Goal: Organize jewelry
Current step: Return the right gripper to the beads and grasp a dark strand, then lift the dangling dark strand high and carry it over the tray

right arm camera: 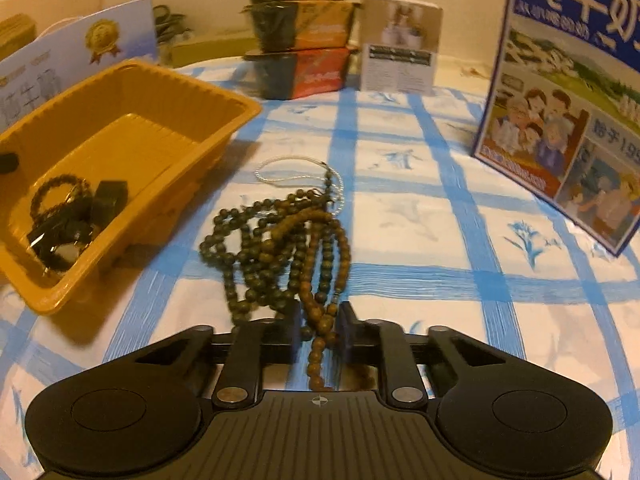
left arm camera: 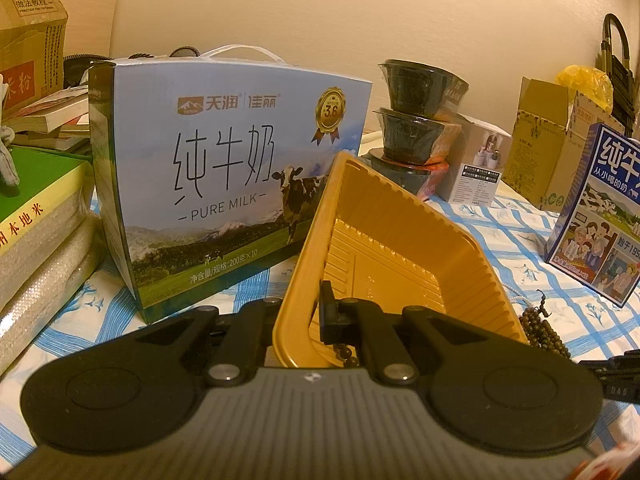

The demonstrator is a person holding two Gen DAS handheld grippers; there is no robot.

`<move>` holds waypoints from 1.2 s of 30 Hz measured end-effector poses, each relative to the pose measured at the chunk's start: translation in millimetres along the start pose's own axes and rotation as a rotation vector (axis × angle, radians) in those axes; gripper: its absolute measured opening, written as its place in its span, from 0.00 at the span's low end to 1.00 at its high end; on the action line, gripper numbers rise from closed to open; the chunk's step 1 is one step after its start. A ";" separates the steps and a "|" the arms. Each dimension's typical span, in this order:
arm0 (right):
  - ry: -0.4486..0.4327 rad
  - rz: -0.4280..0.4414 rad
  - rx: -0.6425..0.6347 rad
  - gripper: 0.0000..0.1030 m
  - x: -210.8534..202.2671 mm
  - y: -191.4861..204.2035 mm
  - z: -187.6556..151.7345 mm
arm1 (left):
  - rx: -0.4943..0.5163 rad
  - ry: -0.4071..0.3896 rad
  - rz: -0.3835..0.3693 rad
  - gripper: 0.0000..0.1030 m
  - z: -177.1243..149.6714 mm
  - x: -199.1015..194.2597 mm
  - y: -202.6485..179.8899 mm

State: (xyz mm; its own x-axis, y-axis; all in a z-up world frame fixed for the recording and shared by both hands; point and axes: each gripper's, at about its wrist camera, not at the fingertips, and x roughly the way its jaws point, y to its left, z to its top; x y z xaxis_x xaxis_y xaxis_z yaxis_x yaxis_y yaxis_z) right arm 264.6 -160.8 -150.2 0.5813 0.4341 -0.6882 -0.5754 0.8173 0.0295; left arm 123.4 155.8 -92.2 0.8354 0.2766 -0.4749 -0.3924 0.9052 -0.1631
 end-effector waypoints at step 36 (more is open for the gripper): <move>-0.276 -0.188 0.466 0.06 -167.1 -93.5 -6.6 | -0.004 0.000 -0.002 0.06 0.5 -0.1 1.3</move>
State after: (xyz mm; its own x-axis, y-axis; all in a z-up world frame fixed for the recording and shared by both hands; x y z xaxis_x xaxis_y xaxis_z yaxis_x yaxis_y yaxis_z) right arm 217.4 -312.3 -42.8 0.8140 0.2969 -0.4992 -0.1697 0.9435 0.2846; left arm 123.0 157.0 -91.9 0.8361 0.2746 -0.4749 -0.3920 0.9047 -0.1671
